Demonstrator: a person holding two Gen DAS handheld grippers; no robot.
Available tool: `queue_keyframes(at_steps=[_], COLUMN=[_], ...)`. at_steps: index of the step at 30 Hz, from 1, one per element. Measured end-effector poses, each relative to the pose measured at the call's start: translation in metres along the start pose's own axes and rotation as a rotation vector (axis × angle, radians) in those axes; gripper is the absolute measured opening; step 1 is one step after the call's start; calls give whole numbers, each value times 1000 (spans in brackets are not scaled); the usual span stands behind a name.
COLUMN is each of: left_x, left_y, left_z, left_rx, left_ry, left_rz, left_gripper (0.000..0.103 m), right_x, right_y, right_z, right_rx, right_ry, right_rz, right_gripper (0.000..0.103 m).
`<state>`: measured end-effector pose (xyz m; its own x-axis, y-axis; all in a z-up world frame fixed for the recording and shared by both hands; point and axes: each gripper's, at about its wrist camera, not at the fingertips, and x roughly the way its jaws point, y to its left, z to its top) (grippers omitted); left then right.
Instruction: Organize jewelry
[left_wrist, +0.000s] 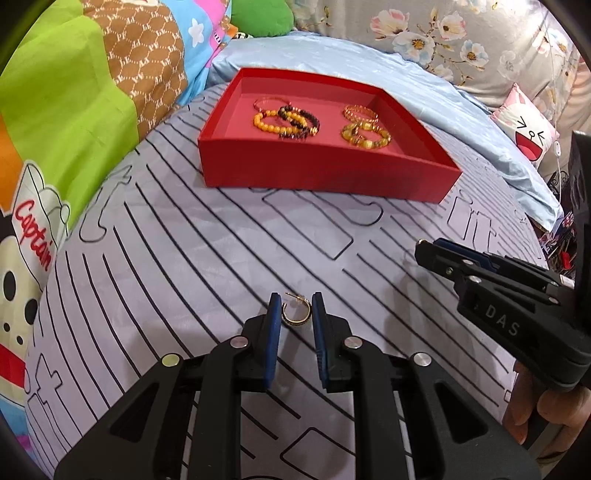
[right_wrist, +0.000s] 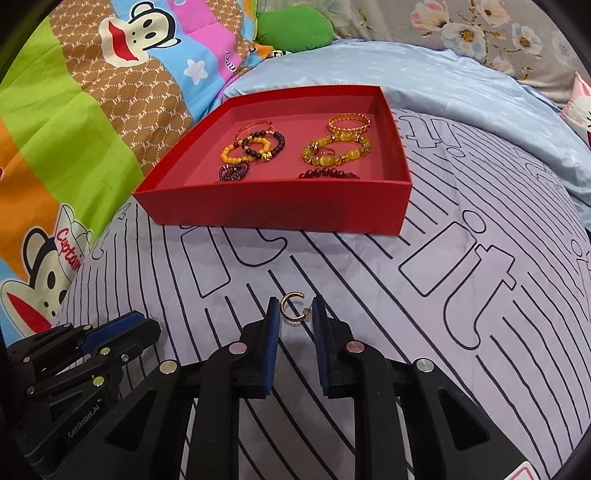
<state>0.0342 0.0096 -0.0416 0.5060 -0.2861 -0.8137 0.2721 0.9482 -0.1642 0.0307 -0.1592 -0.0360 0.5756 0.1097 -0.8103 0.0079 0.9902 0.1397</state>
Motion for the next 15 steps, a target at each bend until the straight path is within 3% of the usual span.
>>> queue_keyframes(at_steps=[7, 15], left_x=[-10, -20], left_y=[-5, -12], left_z=[15, 58], left_rx=[9, 27], left_ry=[-35, -104], left_rz=[-6, -20], left_gripper=[16, 16], right_x=[-16, -31], right_y=[-4, -6], right_z=[10, 40], right_rx=[15, 1], right_ry=[-34, -95], right_rz=[7, 13], right_gripper=[17, 17])
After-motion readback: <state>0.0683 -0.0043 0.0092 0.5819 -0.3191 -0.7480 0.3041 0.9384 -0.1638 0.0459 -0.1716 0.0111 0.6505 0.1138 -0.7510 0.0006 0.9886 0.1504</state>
